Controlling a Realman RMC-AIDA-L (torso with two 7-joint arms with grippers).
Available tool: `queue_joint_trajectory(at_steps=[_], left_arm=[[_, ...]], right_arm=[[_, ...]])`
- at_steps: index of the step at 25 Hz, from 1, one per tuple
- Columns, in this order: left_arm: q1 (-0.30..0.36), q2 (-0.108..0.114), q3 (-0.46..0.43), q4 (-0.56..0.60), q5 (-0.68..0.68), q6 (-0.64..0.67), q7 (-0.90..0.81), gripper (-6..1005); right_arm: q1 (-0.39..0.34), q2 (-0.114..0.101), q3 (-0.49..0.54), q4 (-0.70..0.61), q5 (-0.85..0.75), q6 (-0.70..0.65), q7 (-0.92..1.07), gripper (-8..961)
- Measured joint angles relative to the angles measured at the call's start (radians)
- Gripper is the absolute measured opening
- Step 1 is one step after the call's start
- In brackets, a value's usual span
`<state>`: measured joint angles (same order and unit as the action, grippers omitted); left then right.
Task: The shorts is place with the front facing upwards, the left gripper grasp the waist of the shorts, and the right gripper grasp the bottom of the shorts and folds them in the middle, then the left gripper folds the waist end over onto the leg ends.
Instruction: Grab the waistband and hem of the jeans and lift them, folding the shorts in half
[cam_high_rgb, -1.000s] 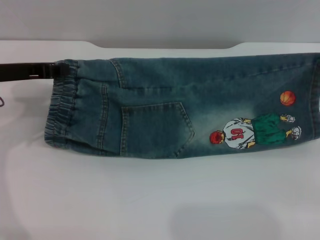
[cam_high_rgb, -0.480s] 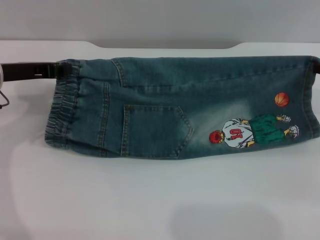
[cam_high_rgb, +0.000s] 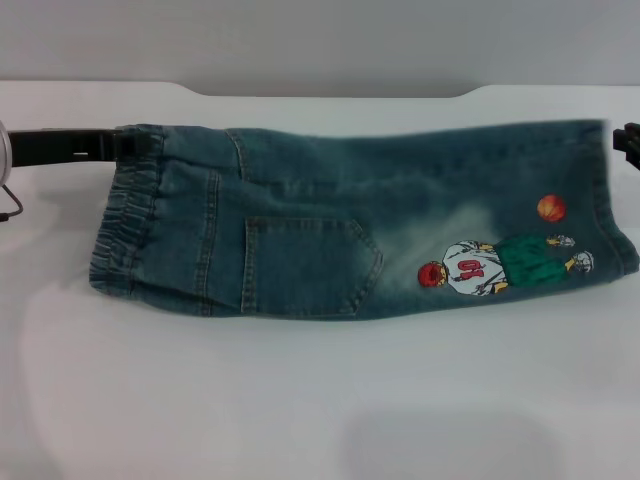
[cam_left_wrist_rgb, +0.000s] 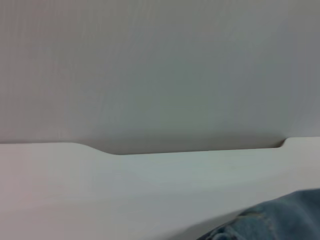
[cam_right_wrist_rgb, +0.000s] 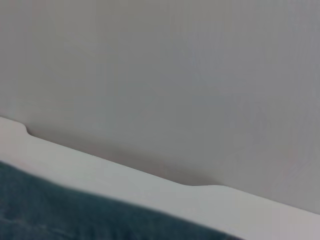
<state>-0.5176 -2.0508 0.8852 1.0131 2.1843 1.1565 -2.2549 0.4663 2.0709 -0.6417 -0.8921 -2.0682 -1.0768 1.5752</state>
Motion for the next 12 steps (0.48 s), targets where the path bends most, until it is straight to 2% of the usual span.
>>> queue_joint_trajectory(at_steps=[3, 8, 12], left_arm=[[0.0, 0.0, 0.0, -0.007, 0.0, -0.004, 0.0, 179], [-0.002, -0.001, 0.0, -0.01, 0.0, -0.009, 0.0, 402], [-0.003, -0.001, 0.0, -0.024, 0.0, -0.01, 0.0, 485]], right_arm=[[0.0, 0.001, 0.0, 0.0, 0.001, 0.006, 0.0, 128], [0.0, 0.001, -0.001, 0.001, 0.001, 0.01, 0.0, 228], [-0.001, 0.001, -0.001, 0.001, 0.001, 0.01, 0.0, 309]])
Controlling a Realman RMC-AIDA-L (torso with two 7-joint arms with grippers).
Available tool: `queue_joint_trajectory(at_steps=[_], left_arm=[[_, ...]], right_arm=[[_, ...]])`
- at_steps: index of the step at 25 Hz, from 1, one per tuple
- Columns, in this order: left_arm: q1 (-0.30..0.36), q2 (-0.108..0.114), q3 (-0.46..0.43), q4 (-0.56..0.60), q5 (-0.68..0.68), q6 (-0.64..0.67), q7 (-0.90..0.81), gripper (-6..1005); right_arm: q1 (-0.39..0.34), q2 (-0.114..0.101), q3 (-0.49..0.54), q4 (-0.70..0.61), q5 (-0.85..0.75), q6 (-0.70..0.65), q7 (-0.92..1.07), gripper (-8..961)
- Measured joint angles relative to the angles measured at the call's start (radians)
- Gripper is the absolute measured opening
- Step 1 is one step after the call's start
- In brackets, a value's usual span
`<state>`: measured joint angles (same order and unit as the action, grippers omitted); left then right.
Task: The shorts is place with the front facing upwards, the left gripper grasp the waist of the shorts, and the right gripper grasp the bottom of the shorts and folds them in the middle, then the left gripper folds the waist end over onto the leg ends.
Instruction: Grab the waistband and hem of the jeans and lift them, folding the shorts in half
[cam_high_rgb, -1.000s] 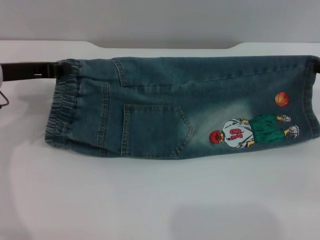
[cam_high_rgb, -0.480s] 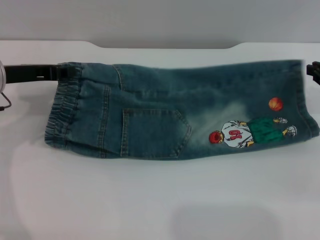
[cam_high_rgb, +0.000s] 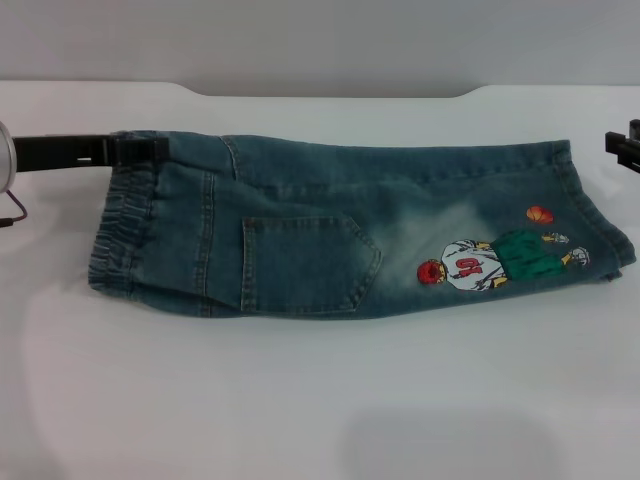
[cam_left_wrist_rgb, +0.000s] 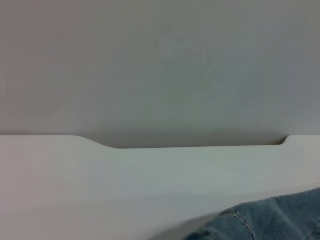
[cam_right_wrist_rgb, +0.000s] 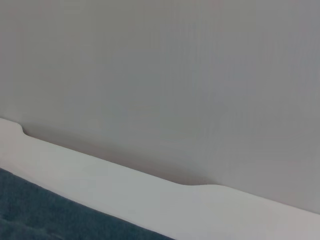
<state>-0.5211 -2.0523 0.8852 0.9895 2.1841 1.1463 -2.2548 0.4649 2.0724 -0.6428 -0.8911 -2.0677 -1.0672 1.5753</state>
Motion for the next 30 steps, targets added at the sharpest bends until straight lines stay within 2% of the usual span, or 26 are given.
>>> queue_joint_trajectory(at_steps=[2, 7, 13, 17, 21, 25, 30], left_arm=[[-0.001, 0.0, 0.004, -0.003, 0.0, 0.001, 0.0, 527], [-0.002, 0.003, 0.037, 0.005, 0.024, 0.006, -0.011, 631], [-0.04, 0.015, 0.044, 0.046, 0.149, 0.074, -0.042, 793], [-0.066, 0.017, 0.047, 0.081, 0.252, 0.096, -0.078, 815], [-0.122, 0.017, 0.048, 0.084, 0.424, 0.131, -0.111, 821], [-0.153, 0.015, 0.049, 0.068, 0.489, 0.152, -0.114, 820], [-0.165, 0.012, 0.084, 0.054, 0.501, 0.179, -0.105, 820]], right_arm=[[-0.002, 0.0, 0.0, 0.0, 0.0, 0.0, 0.0, 349], [-0.007, 0.001, 0.0, 0.0, 0.009, -0.005, 0.0, 349], [-0.009, 0.002, 0.0, -0.001, 0.016, -0.008, -0.001, 349], [-0.013, 0.002, 0.0, -0.002, 0.041, -0.021, -0.008, 349], [-0.019, 0.002, 0.0, -0.003, 0.065, -0.032, -0.015, 349], [-0.025, 0.002, 0.0, -0.007, 0.073, -0.039, -0.015, 349], [-0.033, 0.003, 0.0, -0.002, 0.103, -0.049, -0.031, 349]])
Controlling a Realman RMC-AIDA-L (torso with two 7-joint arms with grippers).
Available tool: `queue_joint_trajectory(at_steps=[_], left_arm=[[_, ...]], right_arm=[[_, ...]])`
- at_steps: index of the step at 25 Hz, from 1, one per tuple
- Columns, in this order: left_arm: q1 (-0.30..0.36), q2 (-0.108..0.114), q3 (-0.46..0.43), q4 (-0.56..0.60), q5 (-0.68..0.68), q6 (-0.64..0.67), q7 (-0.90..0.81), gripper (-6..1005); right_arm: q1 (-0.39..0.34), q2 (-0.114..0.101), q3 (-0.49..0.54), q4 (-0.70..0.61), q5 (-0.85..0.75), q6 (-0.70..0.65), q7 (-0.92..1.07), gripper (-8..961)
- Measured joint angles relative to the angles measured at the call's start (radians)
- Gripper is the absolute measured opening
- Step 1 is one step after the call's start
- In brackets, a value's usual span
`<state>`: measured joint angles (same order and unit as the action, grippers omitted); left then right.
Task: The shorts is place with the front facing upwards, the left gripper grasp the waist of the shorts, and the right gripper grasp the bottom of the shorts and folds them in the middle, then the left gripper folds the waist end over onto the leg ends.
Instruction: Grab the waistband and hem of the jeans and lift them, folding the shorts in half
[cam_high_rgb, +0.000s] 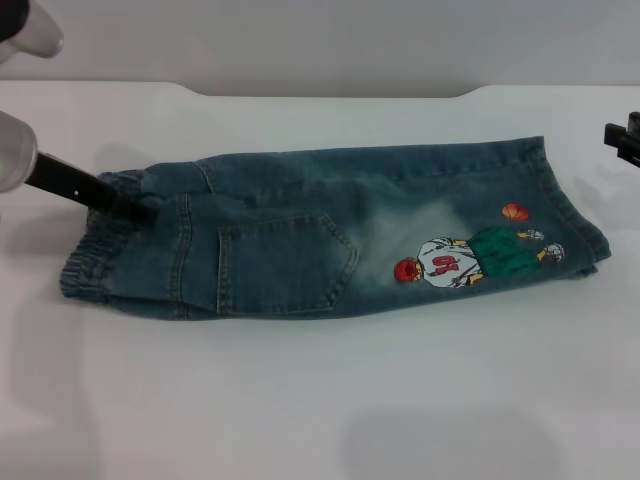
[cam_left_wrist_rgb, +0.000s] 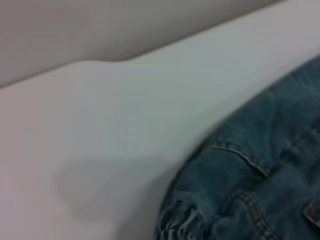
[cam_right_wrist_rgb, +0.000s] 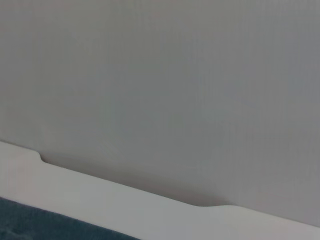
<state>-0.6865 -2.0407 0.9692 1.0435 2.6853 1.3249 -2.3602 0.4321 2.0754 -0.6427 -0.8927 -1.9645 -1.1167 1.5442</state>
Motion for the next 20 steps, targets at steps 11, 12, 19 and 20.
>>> queue_joint_trajectory(at_steps=[11, 12, 19, 20], left_arm=[[0.01, 0.006, 0.007, 0.006, 0.076, -0.044, -0.045, 819], [0.01, 0.006, 0.007, 0.005, 0.087, -0.045, -0.048, 819], [0.008, 0.001, 0.006, 0.014, 0.14, -0.044, -0.064, 818], [0.017, -0.004, -0.017, 0.042, 0.13, -0.04, -0.061, 818]], right_arm=[[-0.006, 0.001, -0.002, 0.003, 0.016, -0.017, -0.016, 349], [-0.007, 0.001, -0.003, 0.005, 0.019, -0.021, -0.02, 349], [-0.016, 0.002, -0.01, 0.011, 0.057, -0.025, -0.037, 349], [-0.016, 0.002, -0.01, 0.011, 0.057, -0.025, -0.037, 349]])
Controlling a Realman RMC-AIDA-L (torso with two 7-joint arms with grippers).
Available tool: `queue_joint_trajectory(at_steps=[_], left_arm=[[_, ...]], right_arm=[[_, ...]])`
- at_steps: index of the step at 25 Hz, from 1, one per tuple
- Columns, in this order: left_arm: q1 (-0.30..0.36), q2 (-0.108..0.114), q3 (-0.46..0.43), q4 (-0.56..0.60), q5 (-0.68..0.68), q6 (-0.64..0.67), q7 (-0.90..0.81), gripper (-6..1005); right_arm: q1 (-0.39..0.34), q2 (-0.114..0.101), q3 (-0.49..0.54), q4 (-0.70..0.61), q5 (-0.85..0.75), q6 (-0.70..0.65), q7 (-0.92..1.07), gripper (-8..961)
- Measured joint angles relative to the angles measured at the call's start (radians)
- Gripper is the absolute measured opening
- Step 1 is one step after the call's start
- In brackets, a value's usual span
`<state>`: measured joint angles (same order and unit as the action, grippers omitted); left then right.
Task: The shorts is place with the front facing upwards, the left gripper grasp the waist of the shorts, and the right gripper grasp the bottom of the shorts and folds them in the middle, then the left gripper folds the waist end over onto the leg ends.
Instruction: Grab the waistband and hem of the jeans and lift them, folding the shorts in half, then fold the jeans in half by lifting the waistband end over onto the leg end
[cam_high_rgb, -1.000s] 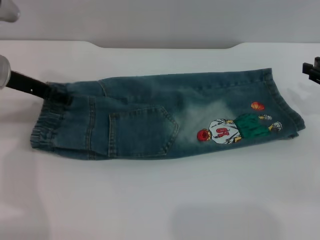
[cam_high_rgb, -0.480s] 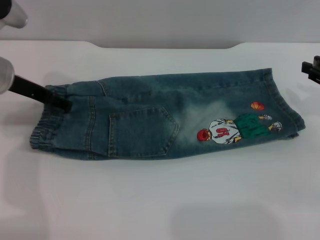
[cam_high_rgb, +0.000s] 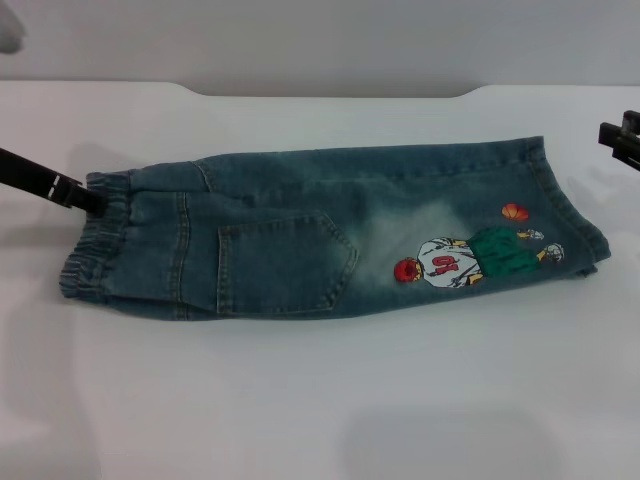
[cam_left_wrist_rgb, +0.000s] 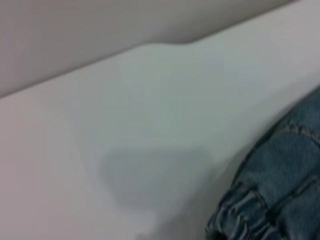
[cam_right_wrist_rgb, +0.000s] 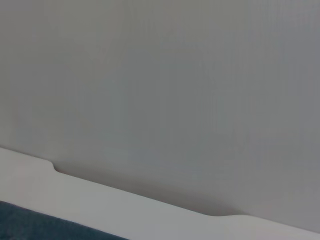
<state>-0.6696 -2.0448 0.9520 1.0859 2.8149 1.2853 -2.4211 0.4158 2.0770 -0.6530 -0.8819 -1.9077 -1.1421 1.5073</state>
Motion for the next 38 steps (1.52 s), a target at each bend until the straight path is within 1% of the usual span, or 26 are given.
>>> queue_joint_trajectory(at_steps=[1, 2, 3, 5, 8, 9, 10, 13, 18, 23, 26, 29, 30, 32, 35, 38], left_arm=[[0.0, 0.0, 0.0, 0.0, 0.0, 0.0, 0.0, 818], [0.008, -0.004, -0.023, 0.022, -0.012, 0.006, 0.007, 818], [0.02, -0.005, -0.055, 0.044, -0.052, 0.022, 0.022, 818], [0.036, 0.0, -0.092, 0.058, -0.131, 0.054, 0.046, 818], [0.053, 0.019, -0.159, 0.052, -0.258, 0.122, 0.092, 817], [0.065, 0.032, -0.209, 0.038, -0.336, 0.179, 0.121, 817], [0.065, 0.032, -0.209, 0.038, -0.336, 0.179, 0.121, 817], [0.095, 0.049, -0.251, 0.024, -0.4, 0.236, 0.141, 817], [0.163, 0.06, -0.27, 0.008, -0.42, 0.254, 0.136, 816], [0.211, 0.056, -0.271, -0.015, -0.413, 0.24, 0.144, 816], [0.218, 0.06, -0.265, -0.047, -0.412, 0.223, 0.148, 816], [0.218, 0.06, -0.265, -0.047, -0.412, 0.223, 0.148, 817], [0.217, 0.06, -0.262, -0.078, -0.405, 0.204, 0.158, 817], [0.21, 0.061, -0.261, -0.103, -0.399, 0.188, 0.171, 817], [0.21, 0.061, -0.261, -0.103, -0.399, 0.188, 0.171, 817], [0.206, 0.061, -0.234, -0.126, -0.396, 0.163, 0.177, 817]], right_arm=[[0.0, 0.0, 0.0, 0.0, 0.002, 0.002, -0.005, 349], [-0.001, 0.0, 0.0, 0.001, 0.005, 0.003, -0.01, 349], [-0.001, 0.0, 0.0, 0.005, 0.012, 0.005, -0.017, 349], [-0.004, -0.001, 0.0, 0.02, 0.037, 0.007, -0.039, 349], [-0.006, -0.003, 0.0, 0.034, 0.059, 0.008, -0.058, 349], [-0.006, -0.003, 0.0, 0.037, 0.062, 0.008, -0.066, 349], [-0.006, -0.003, 0.0, 0.038, 0.063, 0.008, -0.07, 349], [-0.006, -0.003, 0.001, 0.039, 0.064, 0.009, -0.077, 349], [-0.005, -0.003, 0.001, 0.04, 0.065, 0.01, -0.094, 348], [0.002, -0.003, 0.0, 0.048, 0.067, 0.01, -0.104, 348], [0.007, -0.003, 0.0, 0.05, 0.067, 0.009, -0.105, 348], [0.01, -0.003, 0.0, 0.05, 0.067, 0.005, -0.105, 348], [0.01, -0.003, 0.0, 0.051, 0.067, 0.004, -0.106, 348], [0.01, -0.003, 0.0, 0.051, 0.067, 0.003, -0.106, 348], [0.007, -0.002, 0.0, 0.051, 0.067, 0.002, -0.106, 348], [0.003, -0.001, 0.0, 0.051, 0.067, 0.002, -0.107, 348]])
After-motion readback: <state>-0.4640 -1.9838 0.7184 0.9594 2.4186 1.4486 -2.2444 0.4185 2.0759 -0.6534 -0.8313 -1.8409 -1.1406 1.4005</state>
